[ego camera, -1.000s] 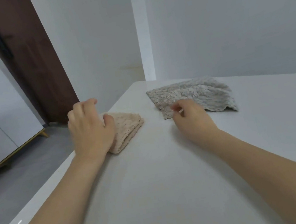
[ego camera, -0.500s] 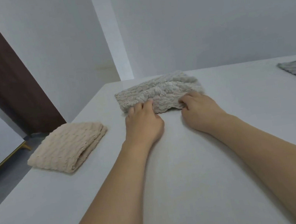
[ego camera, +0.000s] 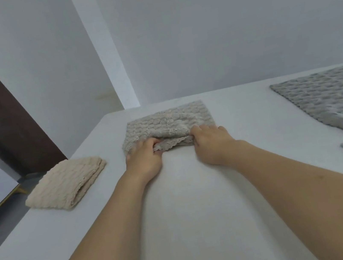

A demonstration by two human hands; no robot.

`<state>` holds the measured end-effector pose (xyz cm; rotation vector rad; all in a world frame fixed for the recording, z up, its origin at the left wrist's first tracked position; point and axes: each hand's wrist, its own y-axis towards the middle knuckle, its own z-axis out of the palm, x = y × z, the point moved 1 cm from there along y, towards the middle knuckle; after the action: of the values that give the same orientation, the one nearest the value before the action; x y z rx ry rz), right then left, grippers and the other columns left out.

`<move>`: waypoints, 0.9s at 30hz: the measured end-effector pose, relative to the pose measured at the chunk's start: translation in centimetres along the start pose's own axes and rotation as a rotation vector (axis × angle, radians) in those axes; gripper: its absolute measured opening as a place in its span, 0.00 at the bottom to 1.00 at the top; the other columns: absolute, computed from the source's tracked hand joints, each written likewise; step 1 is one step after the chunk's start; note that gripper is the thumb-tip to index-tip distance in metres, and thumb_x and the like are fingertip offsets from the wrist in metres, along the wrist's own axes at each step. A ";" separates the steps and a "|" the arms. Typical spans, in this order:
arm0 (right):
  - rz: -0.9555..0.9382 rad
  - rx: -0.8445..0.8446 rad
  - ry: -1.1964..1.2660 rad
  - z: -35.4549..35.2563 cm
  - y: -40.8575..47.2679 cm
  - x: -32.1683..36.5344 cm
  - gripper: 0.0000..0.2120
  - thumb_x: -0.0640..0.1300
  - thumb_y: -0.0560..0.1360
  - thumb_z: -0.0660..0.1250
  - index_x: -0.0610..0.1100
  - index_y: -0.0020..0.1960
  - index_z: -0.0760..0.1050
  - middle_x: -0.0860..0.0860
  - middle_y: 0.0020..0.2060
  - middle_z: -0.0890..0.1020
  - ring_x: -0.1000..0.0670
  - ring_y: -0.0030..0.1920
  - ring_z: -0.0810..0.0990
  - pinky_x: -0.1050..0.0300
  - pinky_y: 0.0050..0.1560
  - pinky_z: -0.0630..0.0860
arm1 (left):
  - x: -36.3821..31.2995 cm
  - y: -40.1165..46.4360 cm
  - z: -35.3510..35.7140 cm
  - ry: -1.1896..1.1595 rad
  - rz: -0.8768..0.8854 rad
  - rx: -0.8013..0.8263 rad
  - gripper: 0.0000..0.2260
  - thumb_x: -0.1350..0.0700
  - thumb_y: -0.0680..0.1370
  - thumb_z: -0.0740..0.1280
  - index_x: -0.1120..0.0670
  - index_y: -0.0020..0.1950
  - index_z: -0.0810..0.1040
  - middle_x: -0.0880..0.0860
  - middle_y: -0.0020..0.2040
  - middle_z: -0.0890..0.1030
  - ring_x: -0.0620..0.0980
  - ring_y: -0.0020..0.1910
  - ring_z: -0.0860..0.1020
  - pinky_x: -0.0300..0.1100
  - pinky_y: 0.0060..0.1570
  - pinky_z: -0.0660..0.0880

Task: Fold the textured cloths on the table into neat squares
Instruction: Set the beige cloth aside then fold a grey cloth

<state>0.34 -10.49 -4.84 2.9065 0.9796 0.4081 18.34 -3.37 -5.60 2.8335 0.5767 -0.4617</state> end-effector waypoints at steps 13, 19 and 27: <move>0.006 0.238 -0.220 -5.6 -15.8 -4.2 0.19 0.51 0.80 0.50 0.43 0.61 0.72 0.45 0.60 0.74 0.43 0.62 0.71 0.49 0.61 0.66 | -8.1 -16.0 -0.9 0.070 0.134 0.073 0.02 0.50 0.82 0.56 0.45 0.51 0.68 0.48 0.48 0.80 0.52 0.46 0.75 0.44 0.42 0.67; 0.055 0.496 -0.174 -8.8 -20.9 -4.4 0.20 0.52 0.82 0.50 0.41 0.62 0.73 0.44 0.62 0.76 0.44 0.61 0.74 0.53 0.57 0.68 | -10.6 -21.2 -2.2 0.016 0.137 0.218 0.03 0.50 0.81 0.60 0.47 0.48 0.68 0.50 0.51 0.79 0.53 0.51 0.75 0.46 0.48 0.71; -0.241 0.241 -0.368 -9.1 -27.8 -5.7 0.14 0.38 0.74 0.59 0.46 0.59 0.69 0.48 0.57 0.75 0.44 0.58 0.74 0.53 0.53 0.69 | -12.9 -28.0 -2.7 0.405 0.373 0.172 0.12 0.59 0.79 0.55 0.54 0.63 0.64 0.57 0.50 0.81 0.60 0.46 0.79 0.47 0.40 0.70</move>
<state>-22.75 7.99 -0.99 2.8523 1.3639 -0.2653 -3.68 18.15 -2.64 3.1174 0.0591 0.1396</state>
